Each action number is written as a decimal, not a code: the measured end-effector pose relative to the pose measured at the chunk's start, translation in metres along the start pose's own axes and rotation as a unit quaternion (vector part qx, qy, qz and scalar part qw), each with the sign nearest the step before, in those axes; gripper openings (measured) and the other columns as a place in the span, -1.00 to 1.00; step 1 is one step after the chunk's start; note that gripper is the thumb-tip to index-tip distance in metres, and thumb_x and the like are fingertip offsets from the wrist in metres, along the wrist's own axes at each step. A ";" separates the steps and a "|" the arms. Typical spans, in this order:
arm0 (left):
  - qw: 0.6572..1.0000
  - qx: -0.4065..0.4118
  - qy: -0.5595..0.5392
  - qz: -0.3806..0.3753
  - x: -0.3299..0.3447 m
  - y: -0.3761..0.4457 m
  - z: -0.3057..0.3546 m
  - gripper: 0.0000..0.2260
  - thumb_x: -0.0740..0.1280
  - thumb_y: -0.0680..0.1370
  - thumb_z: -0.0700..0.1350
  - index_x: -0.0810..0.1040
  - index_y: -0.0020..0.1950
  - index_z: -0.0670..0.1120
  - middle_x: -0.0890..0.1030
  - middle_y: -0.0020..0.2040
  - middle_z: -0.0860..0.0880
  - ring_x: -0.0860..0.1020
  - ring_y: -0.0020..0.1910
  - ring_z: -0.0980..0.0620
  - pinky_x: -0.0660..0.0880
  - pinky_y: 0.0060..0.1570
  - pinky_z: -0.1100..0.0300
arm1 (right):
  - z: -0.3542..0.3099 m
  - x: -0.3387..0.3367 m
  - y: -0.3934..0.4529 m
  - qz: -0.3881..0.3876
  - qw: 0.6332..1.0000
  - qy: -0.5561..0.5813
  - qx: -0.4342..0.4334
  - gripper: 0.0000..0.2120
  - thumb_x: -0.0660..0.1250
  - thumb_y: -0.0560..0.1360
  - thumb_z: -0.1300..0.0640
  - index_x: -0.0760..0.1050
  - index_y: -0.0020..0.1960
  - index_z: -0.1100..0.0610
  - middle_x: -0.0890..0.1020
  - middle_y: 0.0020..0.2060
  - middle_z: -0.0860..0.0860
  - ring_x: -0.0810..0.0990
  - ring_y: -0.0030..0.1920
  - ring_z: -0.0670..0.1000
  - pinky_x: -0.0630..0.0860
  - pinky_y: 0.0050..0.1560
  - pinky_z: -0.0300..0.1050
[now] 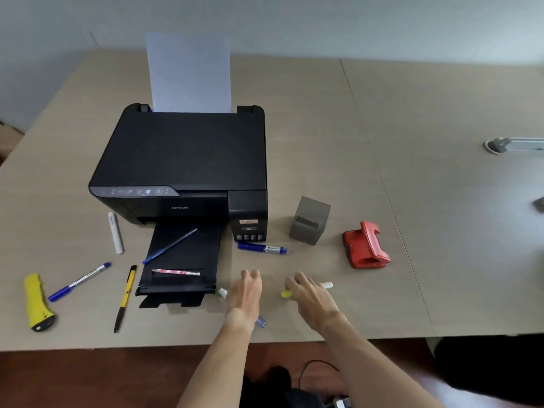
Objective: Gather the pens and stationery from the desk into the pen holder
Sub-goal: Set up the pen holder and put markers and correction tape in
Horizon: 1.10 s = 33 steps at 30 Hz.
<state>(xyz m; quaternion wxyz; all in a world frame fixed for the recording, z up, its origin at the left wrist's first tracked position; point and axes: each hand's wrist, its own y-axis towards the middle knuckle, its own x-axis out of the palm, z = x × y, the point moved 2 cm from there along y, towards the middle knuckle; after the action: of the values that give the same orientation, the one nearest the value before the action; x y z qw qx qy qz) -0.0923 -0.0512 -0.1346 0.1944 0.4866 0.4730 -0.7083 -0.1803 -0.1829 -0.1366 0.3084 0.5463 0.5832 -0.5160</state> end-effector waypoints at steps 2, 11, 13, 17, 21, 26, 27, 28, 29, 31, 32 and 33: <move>1.000 0.017 0.002 0.015 -0.006 0.001 0.003 -0.43 0.59 0.32 -0.10 0.35 0.17 -0.17 0.46 0.08 -0.12 0.59 -0.06 -0.10 0.42 -0.24 0.12 | 0.006 -0.012 0.001 0.056 0.998 0.000 0.001 -0.77 0.25 0.48 0.33 0.35 0.09 0.14 0.50 -0.02 0.09 0.56 -0.06 0.16 0.49 -0.06 0.02; 0.975 0.125 -0.085 0.165 -0.079 0.014 0.035 -0.73 0.17 0.57 0.02 0.50 0.11 -0.14 0.54 0.05 -0.12 0.55 -0.04 -0.10 0.48 -0.15 0.11 | 0.016 -0.124 0.026 0.290 0.945 0.136 0.061 -0.79 0.14 0.51 0.37 0.35 0.08 0.14 0.52 -0.07 0.09 0.50 -0.20 0.14 0.33 -0.19 -0.09; 0.968 0.143 -0.107 0.176 -0.096 0.016 0.043 -0.73 0.15 0.61 0.01 0.48 0.11 -0.15 0.49 0.06 -0.15 0.56 -0.05 -0.11 0.45 -0.17 0.12 | 0.018 -0.141 0.034 0.310 0.931 0.179 0.077 -0.78 0.12 0.53 0.35 0.33 0.13 0.14 0.51 -0.03 0.08 0.49 -0.18 0.13 0.35 -0.18 -0.07; 0.955 0.156 -0.183 0.174 -0.113 0.028 0.050 -0.77 0.22 0.61 0.00 0.43 0.15 -0.13 0.45 0.06 -0.12 0.62 -0.16 -0.07 0.61 -0.15 0.11 | 0.016 -0.153 0.048 0.336 0.896 0.274 0.094 -0.89 0.02 0.63 0.20 0.31 0.05 0.10 0.48 -0.15 0.00 0.43 -0.24 -0.03 0.35 -0.23 -0.17; 0.939 0.153 -0.246 0.184 -0.126 0.038 0.058 -0.87 0.31 0.57 -0.11 0.43 0.09 -0.08 0.51 0.05 -0.04 0.58 -0.09 0.01 0.60 -0.11 0.15 | 0.023 -0.140 0.060 0.294 0.900 0.288 0.144 -0.86 -0.01 0.62 0.20 0.28 -0.05 0.06 0.48 -0.23 0.01 0.44 -0.28 -0.02 0.45 -0.25 -0.01; 0.940 0.162 -0.239 0.183 -0.126 0.056 0.069 -0.91 0.35 0.54 -0.17 0.47 -0.03 -0.04 0.54 -0.02 0.00 0.54 -0.13 0.07 0.59 -0.10 0.10 | 0.036 -0.126 0.063 0.278 0.907 0.261 0.177 -0.85 0.02 0.59 0.25 0.33 -0.08 0.12 0.47 -0.14 0.06 0.47 -0.20 0.05 0.48 -0.16 -0.01; 0.942 0.162 -0.230 0.182 -0.124 0.059 0.072 -0.92 0.35 0.54 -0.18 0.48 -0.02 -0.05 0.53 -0.03 -0.02 0.54 -0.14 0.05 0.59 -0.11 0.10 | 0.040 -0.125 0.061 0.278 0.907 0.258 0.183 -0.86 0.03 0.59 0.24 0.34 -0.07 0.12 0.47 -0.13 0.05 0.47 -0.19 0.05 0.49 -0.15 0.00; 0.945 0.160 -0.223 0.178 -0.123 0.061 0.075 -0.93 0.34 0.54 -0.19 0.49 -0.01 -0.07 0.52 -0.03 -0.03 0.54 -0.14 0.03 0.59 -0.14 0.10 | 0.044 -0.124 0.060 0.279 0.906 0.255 0.188 -0.87 0.05 0.58 0.24 0.35 -0.06 0.12 0.47 -0.12 0.05 0.48 -0.17 0.06 0.49 -0.14 0.02; 0.947 0.157 -0.219 0.174 -0.122 0.063 0.078 -0.95 0.33 0.55 -0.19 0.49 -0.02 -0.08 0.51 -0.04 -0.05 0.54 -0.16 0.01 0.59 -0.18 0.09 | 0.048 -0.123 0.057 0.279 0.907 0.252 0.191 -0.88 0.07 0.58 0.25 0.36 -0.05 0.12 0.48 -0.11 0.06 0.48 -0.15 0.07 0.50 -0.12 0.03; 0.949 0.151 -0.215 0.175 -0.118 0.066 0.083 -0.98 0.30 0.55 -0.20 0.49 -0.06 -0.09 0.49 -0.07 -0.06 0.53 -0.21 -0.03 0.59 -0.27 0.05 | 0.055 -0.122 0.052 0.279 0.909 0.239 0.196 -0.90 0.11 0.55 0.26 0.38 -0.06 0.14 0.49 -0.10 0.07 0.48 -0.13 0.09 0.49 -0.10 0.02; 0.949 0.147 -0.216 0.175 -0.116 0.068 0.085 -0.97 0.28 0.55 -0.20 0.49 -0.07 -0.09 0.49 -0.08 -0.06 0.52 -0.21 -0.04 0.59 -0.26 0.02 | 0.059 -0.122 0.049 0.280 0.909 0.232 0.202 -0.91 0.13 0.54 0.28 0.39 -0.06 0.15 0.49 -0.11 0.08 0.48 -0.14 0.10 0.47 -0.10 0.01; 0.950 0.144 -0.215 0.176 -0.115 0.070 0.088 -0.96 0.27 0.55 -0.20 0.49 -0.08 -0.09 0.49 -0.07 -0.06 0.52 -0.20 -0.04 0.58 -0.21 -0.01 | 0.063 -0.121 0.046 0.280 0.909 0.226 0.211 -0.91 0.14 0.52 0.29 0.40 -0.07 0.16 0.50 -0.11 0.09 0.48 -0.14 0.11 0.46 -0.11 0.00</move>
<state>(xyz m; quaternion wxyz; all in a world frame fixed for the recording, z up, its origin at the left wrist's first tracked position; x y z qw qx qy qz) -0.0332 -0.1812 -0.0611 0.3407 0.4212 0.2202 -0.8112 -0.1239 -0.2870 -0.0545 0.1780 0.8415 0.3380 -0.3820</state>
